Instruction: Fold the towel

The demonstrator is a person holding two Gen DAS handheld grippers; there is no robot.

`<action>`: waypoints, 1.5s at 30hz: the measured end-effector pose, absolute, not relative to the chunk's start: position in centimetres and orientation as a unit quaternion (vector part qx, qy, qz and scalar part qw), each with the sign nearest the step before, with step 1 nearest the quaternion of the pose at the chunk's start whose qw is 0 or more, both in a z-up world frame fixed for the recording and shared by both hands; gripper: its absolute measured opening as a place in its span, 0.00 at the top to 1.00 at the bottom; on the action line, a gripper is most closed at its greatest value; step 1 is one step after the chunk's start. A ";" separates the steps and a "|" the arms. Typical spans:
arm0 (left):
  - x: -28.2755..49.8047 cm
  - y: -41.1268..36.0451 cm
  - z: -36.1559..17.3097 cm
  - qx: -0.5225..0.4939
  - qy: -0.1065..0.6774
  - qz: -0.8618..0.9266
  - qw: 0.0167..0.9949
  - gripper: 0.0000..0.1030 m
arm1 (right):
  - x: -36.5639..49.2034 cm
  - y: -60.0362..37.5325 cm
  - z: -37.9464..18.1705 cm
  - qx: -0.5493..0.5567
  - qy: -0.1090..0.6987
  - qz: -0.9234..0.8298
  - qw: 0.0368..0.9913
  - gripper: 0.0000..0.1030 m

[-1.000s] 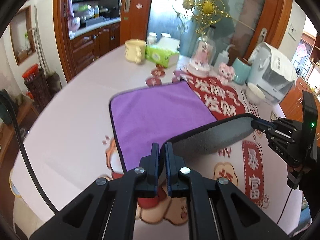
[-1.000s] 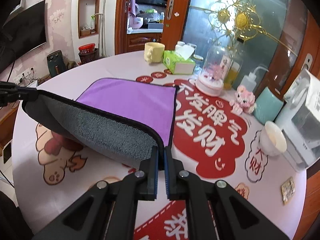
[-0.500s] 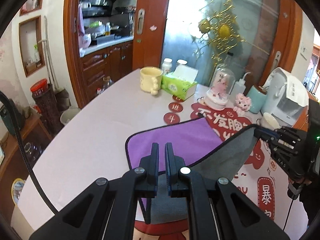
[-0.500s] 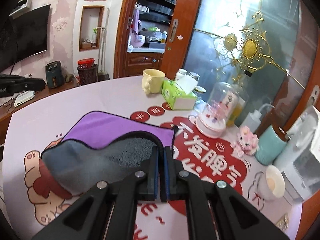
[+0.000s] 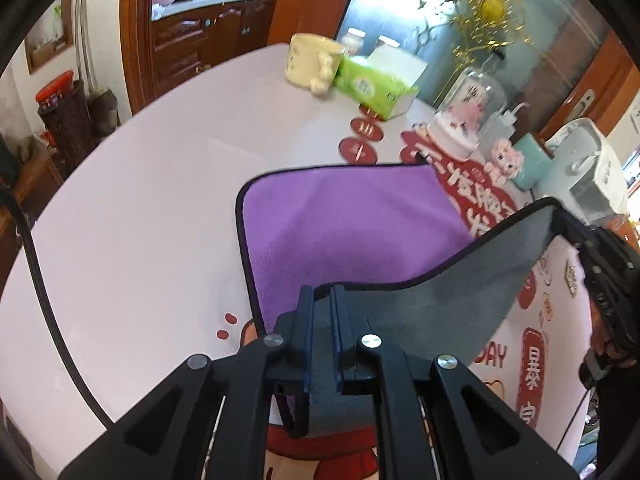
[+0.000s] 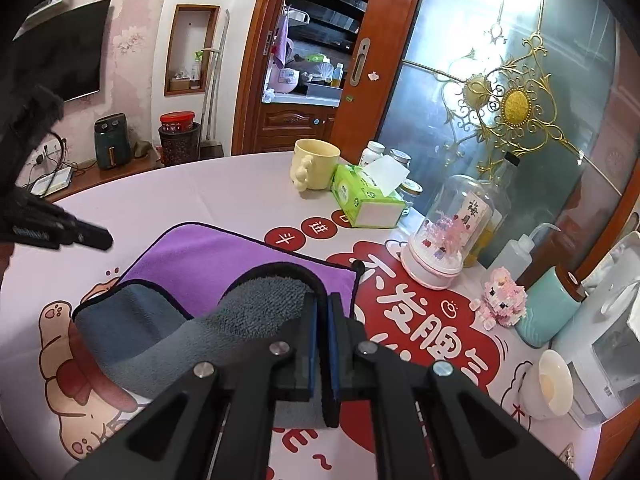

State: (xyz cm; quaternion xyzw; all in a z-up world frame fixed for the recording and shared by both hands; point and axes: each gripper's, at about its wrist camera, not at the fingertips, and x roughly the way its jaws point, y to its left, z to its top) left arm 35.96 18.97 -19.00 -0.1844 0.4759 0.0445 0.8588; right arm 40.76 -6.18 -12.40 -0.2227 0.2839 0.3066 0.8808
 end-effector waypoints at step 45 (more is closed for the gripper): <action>38.9 18.9 -23.5 -0.217 0.534 0.057 0.815 0.95 | 41.5 -6.3 -13.1 -0.212 0.291 0.310 0.880 0.95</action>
